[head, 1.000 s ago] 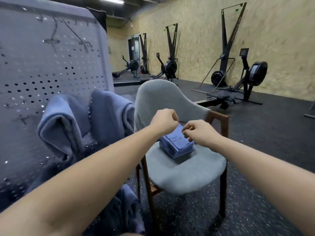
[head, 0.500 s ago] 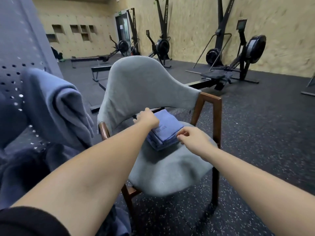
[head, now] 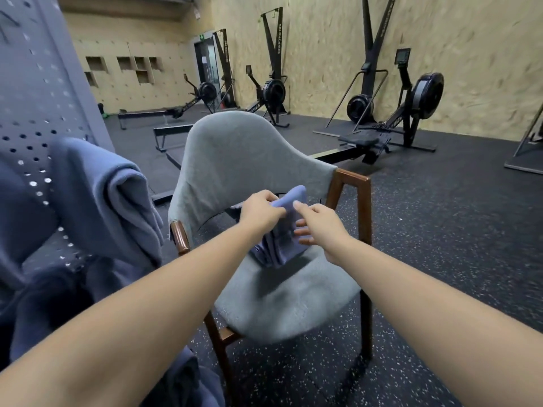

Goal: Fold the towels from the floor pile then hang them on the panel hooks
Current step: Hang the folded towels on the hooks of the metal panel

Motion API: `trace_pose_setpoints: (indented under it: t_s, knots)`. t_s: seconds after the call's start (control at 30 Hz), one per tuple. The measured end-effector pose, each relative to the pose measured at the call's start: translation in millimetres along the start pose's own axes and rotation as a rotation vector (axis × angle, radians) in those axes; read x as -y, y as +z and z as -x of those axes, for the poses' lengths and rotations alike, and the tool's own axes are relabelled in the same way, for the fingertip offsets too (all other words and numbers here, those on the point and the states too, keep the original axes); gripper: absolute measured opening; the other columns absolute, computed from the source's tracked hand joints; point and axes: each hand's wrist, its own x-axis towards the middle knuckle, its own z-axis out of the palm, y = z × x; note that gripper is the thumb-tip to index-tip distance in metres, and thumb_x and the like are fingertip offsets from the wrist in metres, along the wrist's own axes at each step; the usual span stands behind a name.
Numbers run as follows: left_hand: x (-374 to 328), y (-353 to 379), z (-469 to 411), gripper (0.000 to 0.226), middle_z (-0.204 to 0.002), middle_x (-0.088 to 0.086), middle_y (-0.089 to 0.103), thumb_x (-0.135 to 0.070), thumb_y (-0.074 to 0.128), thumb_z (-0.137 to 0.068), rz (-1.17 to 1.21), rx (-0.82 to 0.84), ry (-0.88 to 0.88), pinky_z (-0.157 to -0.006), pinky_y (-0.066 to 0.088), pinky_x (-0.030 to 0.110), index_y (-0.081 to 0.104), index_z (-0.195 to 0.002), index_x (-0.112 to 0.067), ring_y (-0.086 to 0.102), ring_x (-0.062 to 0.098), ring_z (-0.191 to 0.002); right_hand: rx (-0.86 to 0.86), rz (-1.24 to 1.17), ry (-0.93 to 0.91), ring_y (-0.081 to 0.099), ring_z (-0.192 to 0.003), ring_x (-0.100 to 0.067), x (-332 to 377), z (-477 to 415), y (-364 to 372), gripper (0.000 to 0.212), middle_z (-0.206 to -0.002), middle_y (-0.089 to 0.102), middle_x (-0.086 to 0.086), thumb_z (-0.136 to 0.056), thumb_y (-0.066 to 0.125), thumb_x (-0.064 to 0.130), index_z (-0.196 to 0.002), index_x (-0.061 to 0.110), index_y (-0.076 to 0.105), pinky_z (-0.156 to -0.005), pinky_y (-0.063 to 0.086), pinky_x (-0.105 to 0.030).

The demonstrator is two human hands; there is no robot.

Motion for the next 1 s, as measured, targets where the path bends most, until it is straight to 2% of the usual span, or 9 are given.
trace_pose_setpoints:
  t_s: [0.13, 0.23, 0.3, 0.43, 0.53, 0.63, 0.77, 0.9, 1.0]
  knots:
    - [-14.6, -1.3, 48.6, 0.012, -0.088, -0.010, 0.075, -0.023, 0.074, -0.082, 0.092, 0.083, 0.106, -0.079, 0.056, 0.030, 0.070, -0.093, -0.026, 0.071, 0.009, -0.089, 0.029, -0.163, 0.093, 0.080, -0.089, -0.025, 19.4, 17.9, 0.2, 0.029, -0.097, 0.082, -0.007, -0.097, 0.074, 0.045, -0.108, 0.018, 0.077, -0.071, 0.065, -0.036]
    - [-20.1, -11.7, 78.0, 0.021, -0.095, -0.015, 0.077, -0.038, 0.078, -0.083, 0.119, 0.111, 0.139, -0.083, 0.056, 0.025, 0.071, -0.102, -0.031, 0.070, 0.002, -0.094, 0.069, -0.204, 0.140, 0.080, -0.085, -0.025, 29.2, 30.8, -4.5, 0.023, -0.097, 0.083, -0.008, -0.095, 0.077, 0.026, -0.113, 0.012, 0.074, -0.070, 0.065, -0.036]
    - [-21.9, -26.3, 94.2, 0.025, -0.101, -0.016, 0.077, -0.045, 0.077, -0.087, 0.172, 0.157, 0.127, -0.082, 0.056, 0.023, 0.071, -0.108, -0.033, 0.071, 0.001, -0.099, 0.080, -0.097, 0.105, 0.077, -0.078, -0.024, 36.4, 39.2, -10.7, 0.014, -0.090, 0.079, -0.006, -0.092, 0.073, 0.014, -0.103, 0.008, 0.070, -0.069, 0.064, -0.034]
    - [-18.0, -73.2, 113.4, 0.024, -0.109, -0.018, 0.075, -0.041, 0.073, -0.094, 0.238, 0.130, 0.116, -0.077, 0.054, 0.020, 0.065, -0.116, -0.035, 0.069, -0.001, -0.103, 0.044, 0.345, -0.198, 0.048, -0.064, -0.017, 63.9, 71.8, -19.7, 0.014, -0.070, 0.054, 0.000, -0.087, 0.070, 0.011, -0.078, 0.013, 0.060, -0.057, 0.039, -0.027]
    - [-21.4, -115.5, 127.0, 0.037, -0.115, -0.021, 0.073, -0.046, 0.076, -0.093, 0.231, 0.019, 0.149, -0.092, 0.056, 0.021, 0.062, -0.125, -0.036, 0.067, -0.013, -0.100, 0.100, 0.556, -0.396, 0.052, -0.066, -0.014, 97.7, 110.2, -18.7, 0.008, -0.069, 0.065, 0.005, -0.083, 0.070, 0.022, -0.081, 0.014, 0.067, -0.062, 0.041, -0.033]
    - [-34.7, -162.3, 157.3, 0.038, -0.117, -0.017, 0.072, -0.048, 0.074, -0.098, 0.250, 0.022, 0.166, -0.070, 0.050, 0.004, 0.064, -0.128, -0.028, 0.069, -0.008, -0.099, 0.178, 0.729, -0.551, 0.058, -0.067, -0.008, 136.5, 155.8, -9.1, 0.002, -0.073, 0.072, 0.009, -0.083, 0.069, 0.023, -0.082, 0.022, 0.068, -0.066, 0.047, -0.034]
    - [-31.1, -215.6, 201.3, 0.039, -0.071, -0.014, 0.065, -0.050, 0.073, -0.097, 0.235, 0.048, 0.169, -0.061, 0.045, 0.021, 0.071, -0.095, -0.011, 0.058, 0.004, -0.065, 0.229, 0.826, -0.693, 0.059, -0.068, -0.003, 178.5, 214.9, 16.7, 0.005, -0.074, 0.071, 0.014, -0.085, 0.067, 0.024, -0.084, 0.028, 0.070, -0.064, 0.046, -0.029]
    - [-24.0, -276.7, 246.3, 0.037, -0.085, 0.005, 0.072, -0.044, 0.079, -0.095, 0.427, 0.008, 0.176, -0.072, 0.051, 0.032, 0.070, -0.094, -0.008, 0.064, 0.014, -0.076, 0.279, 0.845, -0.780, 0.058, -0.068, -0.005, 203.5, 261.8, 55.5, 0.006, -0.074, 0.069, 0.012, -0.087, 0.065, 0.028, -0.089, 0.028, 0.071, -0.063, 0.046, -0.026]
    - [-15.6, -321.9, 276.4, 0.028, -0.114, 0.018, 0.079, -0.035, 0.078, -0.098, 0.565, 0.028, 0.149, -0.102, 0.056, 0.047, 0.076, -0.111, -0.010, 0.075, 0.030, -0.110, 0.345, 0.838, -0.830, 0.056, -0.068, -0.007, 216.9, 289.0, 91.8, 0.004, -0.072, 0.066, 0.013, -0.090, 0.068, 0.030, -0.092, 0.030, 0.071, -0.064, 0.045, -0.028]
